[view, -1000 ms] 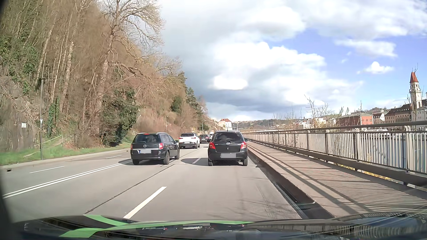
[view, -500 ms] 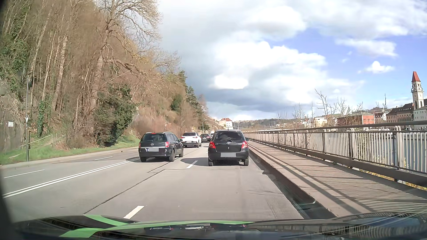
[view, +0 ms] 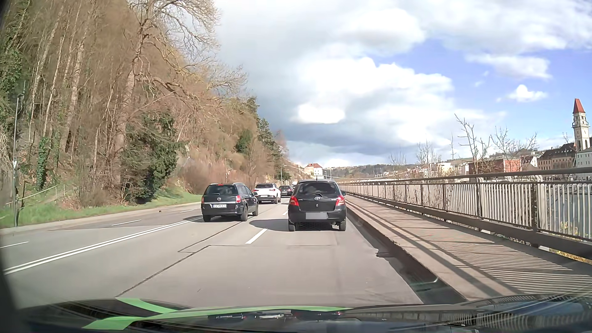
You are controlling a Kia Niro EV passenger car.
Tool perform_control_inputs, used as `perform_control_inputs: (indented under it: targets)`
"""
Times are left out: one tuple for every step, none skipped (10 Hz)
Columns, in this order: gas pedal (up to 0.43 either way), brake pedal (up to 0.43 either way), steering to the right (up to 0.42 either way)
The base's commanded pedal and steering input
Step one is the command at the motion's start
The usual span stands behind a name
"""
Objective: Follow the waypoints while adhering to traffic rules and regulations
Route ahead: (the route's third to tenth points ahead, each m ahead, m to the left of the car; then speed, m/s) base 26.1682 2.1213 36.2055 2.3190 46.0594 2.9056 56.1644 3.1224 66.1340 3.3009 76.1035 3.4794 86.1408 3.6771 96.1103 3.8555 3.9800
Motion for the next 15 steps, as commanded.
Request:
perform_control_inputs:
  targets:
    - [0.000,0.000,-0.001]
    - [0.000,0.000,-0.001]
    - [0.000,0.000,-0.001]
    - [0.000,0.000,0.000]
    - [0.000,0.000,0.000]
    - [0.000,0.000,0.000]
    - [0.000,0.000,0.000]
    - [0.000,0.000,0.000]
    - [0.000,0.000,0.000]
    - [0.000,0.000,0.000]
    - [0.000,0.000,-0.002]
    - [0.000,0.000,-0.003]
    - [0.000,0.000,-0.003]
    - [0.000,0.000,-0.003]
    - [0.000,0.006,-0.004]
